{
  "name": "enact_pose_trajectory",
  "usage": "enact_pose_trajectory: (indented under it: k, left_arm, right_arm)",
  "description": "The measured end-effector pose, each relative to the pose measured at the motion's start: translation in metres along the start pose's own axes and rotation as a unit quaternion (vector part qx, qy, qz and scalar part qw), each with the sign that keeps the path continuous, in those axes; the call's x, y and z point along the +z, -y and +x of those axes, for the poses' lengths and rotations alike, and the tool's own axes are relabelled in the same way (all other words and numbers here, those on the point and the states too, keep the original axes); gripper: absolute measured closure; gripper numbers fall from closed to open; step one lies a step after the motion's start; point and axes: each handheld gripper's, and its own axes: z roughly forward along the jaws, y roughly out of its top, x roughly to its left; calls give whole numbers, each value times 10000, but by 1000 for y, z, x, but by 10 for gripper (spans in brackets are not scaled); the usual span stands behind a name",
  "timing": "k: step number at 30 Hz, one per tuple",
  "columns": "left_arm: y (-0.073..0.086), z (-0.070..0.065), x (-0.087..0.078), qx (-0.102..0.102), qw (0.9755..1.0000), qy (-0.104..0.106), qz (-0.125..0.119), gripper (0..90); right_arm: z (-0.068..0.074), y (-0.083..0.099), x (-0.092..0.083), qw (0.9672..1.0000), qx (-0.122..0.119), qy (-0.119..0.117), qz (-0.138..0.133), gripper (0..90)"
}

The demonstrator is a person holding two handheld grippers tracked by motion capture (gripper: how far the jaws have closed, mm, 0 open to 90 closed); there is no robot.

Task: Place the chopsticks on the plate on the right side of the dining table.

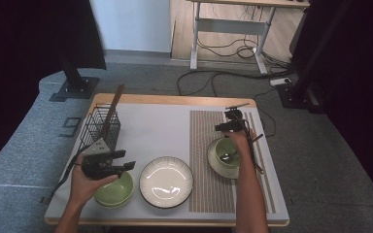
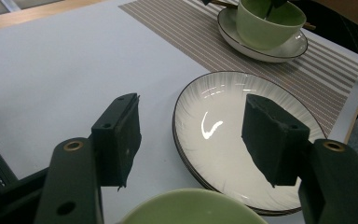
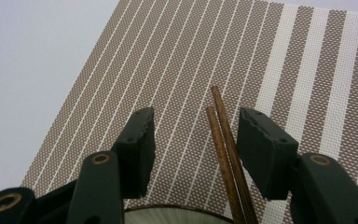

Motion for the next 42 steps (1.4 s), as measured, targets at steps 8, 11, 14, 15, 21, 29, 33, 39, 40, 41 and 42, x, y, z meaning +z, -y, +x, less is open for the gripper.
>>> enact_pose_trajectory:
  k: [8, 11, 14, 15, 21, 29, 33, 39, 40, 41, 42]
  left_arm:
    - [-1, -1, -1, 5, 10000, 6, -2, 370]
    - [-1, -3, 0, 33, 10000, 35, 25, 369]
    - [-2, -3, 0, 40, 10000, 37, 30, 368]
    - [-2, -3, -1, 31, 10000, 32, 23, 368]
    - [-2, -2, -2, 16, 10000, 28, -4, 368]
    - [-1, -2, -2, 14, 10000, 31, -2, 368]
    - [-1, -1, -3, 14, 10000, 15, -23, 364]
    - [-2, -1, -4, -11, 9999, 78, -66, 363]
    - [-2, -1, -4, -15, 9999, 79, -75, 363]
    - [-2, -1, -5, -13, 9999, 72, -72, 363]
    - [-2, -1, -5, -13, 9999, 68, -74, 363]
  right_arm:
    - [5, 0, -3, 9996, -229, -120, 106, 491]
    - [6, 1, -2, 9994, -255, -148, 166, 490]
    - [9, 1, -3, 9992, -310, -183, 164, 492]
    - [9, 1, -4, 9992, -319, -192, 163, 492]
    - [10, 1, -3, 9991, -292, -240, 206, 493]
    - [12, 2, -3, 9988, -327, -285, 239, 502]
    - [13, 2, -3, 9985, -377, -331, 228, 527]
    - [14, 2, -4, 9985, -373, -338, 213, 511]
    - [14, 2, -4, 9985, -394, -334, 204, 510]
    - [14, 2, -5, 9985, -389, -316, 199, 509]
    - [13, 2, -5, 9986, -396, -307, 159, 506]
